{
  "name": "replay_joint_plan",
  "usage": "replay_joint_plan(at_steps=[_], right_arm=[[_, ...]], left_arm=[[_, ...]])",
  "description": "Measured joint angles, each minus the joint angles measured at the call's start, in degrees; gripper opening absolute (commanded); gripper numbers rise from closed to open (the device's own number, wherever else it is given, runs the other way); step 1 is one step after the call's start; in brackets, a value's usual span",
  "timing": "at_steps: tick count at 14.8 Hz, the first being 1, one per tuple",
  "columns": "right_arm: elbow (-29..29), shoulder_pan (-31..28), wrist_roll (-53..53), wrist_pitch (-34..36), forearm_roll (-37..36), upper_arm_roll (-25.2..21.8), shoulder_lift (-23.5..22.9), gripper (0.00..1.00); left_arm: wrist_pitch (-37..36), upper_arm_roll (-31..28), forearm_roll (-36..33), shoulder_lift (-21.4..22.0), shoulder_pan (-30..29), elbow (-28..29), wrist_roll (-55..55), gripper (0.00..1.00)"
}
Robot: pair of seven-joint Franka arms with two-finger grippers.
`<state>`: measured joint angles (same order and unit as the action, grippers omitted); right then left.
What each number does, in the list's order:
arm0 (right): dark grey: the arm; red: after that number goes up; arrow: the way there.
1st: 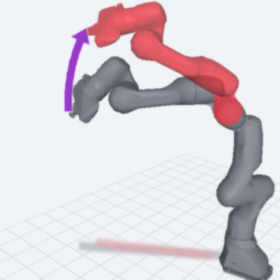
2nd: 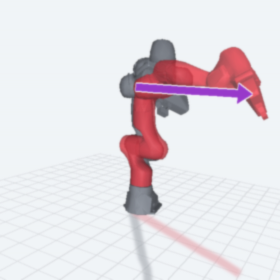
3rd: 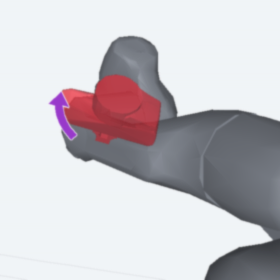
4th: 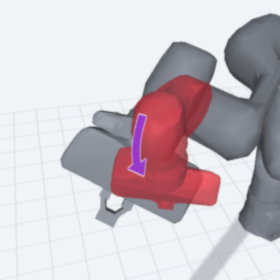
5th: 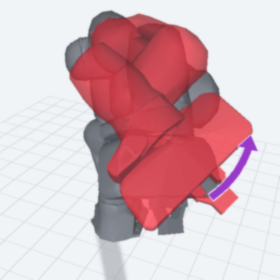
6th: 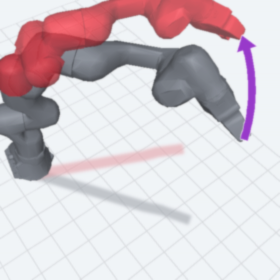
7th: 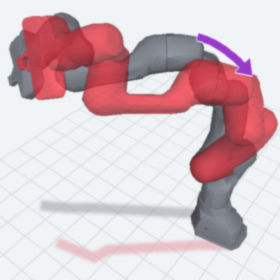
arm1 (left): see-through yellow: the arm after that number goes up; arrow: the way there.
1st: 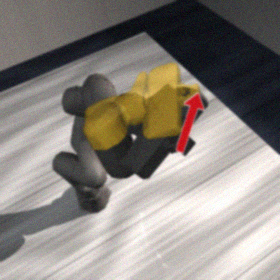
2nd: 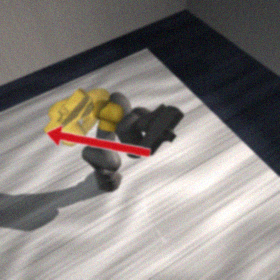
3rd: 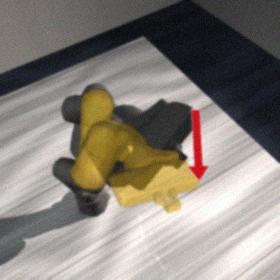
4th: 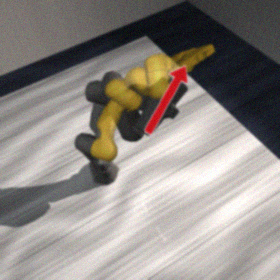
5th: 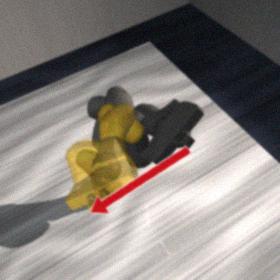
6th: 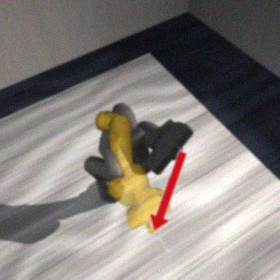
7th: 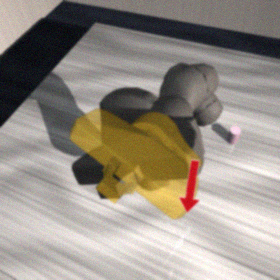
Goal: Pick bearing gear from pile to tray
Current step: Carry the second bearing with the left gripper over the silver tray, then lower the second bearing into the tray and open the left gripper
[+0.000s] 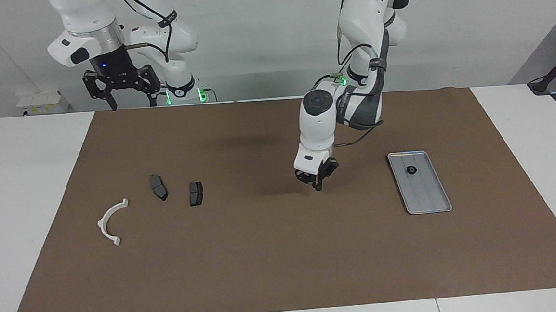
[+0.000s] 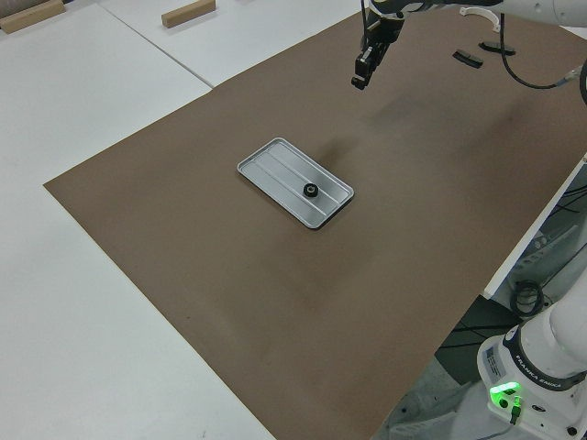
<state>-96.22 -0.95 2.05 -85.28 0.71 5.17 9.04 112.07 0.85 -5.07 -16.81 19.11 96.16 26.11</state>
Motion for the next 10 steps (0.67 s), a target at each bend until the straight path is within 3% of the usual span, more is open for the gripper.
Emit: replay_joint_plan(at_steps=[3, 5, 10], right_arm=[[0.2, -0.3, 0.0, 0.2, 0.0, 0.0, 0.0, 1.00], [0.2, -0.3, 0.0, 0.2, 0.0, 0.0, 0.0, 1.00], [0.3, -0.3, 0.0, 0.2, 0.0, 0.1, 0.0, 1.00]], left_arm=[[-1.6, -0.1, 1.9, 1.6, -11.5, 0.5, -17.8, 0.00], [2.1, -0.1, 3.1, 1.6, -16.7, 3.0, -24.8, 0.00], [17.1, 0.1, 3.3, 1.0, -19.5, 14.2, -28.1, 0.00]])
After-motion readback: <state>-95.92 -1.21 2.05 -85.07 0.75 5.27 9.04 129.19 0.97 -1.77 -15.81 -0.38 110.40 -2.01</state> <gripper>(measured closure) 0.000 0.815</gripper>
